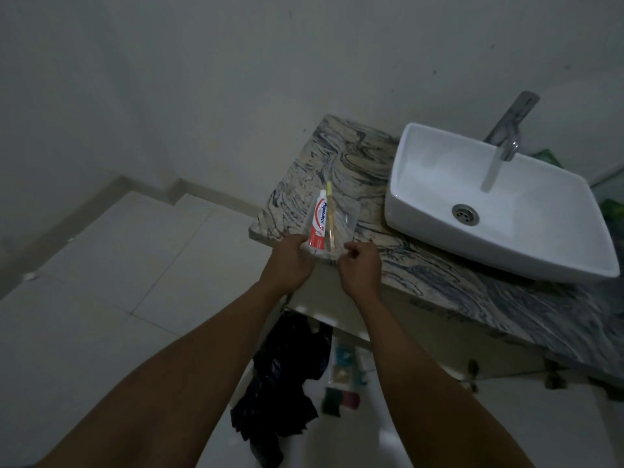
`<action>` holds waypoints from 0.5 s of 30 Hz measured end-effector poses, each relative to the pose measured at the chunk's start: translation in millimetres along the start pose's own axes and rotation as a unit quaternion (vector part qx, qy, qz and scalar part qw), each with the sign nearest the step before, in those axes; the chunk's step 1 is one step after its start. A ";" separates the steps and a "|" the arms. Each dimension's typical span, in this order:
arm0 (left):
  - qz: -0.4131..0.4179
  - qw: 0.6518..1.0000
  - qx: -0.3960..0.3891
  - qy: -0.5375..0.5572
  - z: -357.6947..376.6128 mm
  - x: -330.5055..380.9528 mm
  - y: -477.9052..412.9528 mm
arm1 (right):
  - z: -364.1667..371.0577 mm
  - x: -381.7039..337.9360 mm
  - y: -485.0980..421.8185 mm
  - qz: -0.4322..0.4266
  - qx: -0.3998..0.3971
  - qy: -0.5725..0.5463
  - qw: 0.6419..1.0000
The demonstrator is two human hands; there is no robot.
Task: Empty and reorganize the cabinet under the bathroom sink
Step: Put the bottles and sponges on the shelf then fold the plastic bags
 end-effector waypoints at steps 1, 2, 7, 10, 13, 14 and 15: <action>0.005 1.000 -0.014 -0.012 3.5 -1.4 0.2 | 3.6 0.0 3.9 -0.015 -0.008 0.009 1.000; 0.001 1.000 -0.025 -0.018 5.3 -2.0 0.3 | 6.4 -0.3 7.4 -0.031 -0.012 0.018 0.999; -0.004 0.992 -0.081 -0.092 11.5 -12.4 -6.2 | 13.1 -5.3 10.5 -0.074 -0.063 0.086 0.992; 0.010 0.981 -0.055 -0.186 9.1 -15.0 -3.6 | 13.9 -5.0 10.4 -0.071 -0.079 0.093 0.990; 0.003 0.972 -0.057 -0.226 9.3 -15.6 0.6 | 15.8 -5.0 16.6 -0.061 -0.086 0.075 0.992; -0.001 0.972 -0.063 -0.226 9.8 -16.3 0.4 | 16.6 -4.8 18.9 -0.060 -0.087 0.070 0.992; -0.006 0.972 -0.066 -0.227 9.5 -16.5 -0.4 | 17.5 -4.2 20.4 -0.060 -0.087 0.068 0.992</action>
Point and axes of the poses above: each hand's wrist, its own y-axis away from the middle knuckle, its own z-axis out of the palm, x = y × z, the point moved 5 cm from there along -y, towards the middle knuckle, and after that the axes turned 6 degrees about -x, right-handed, at the moved point
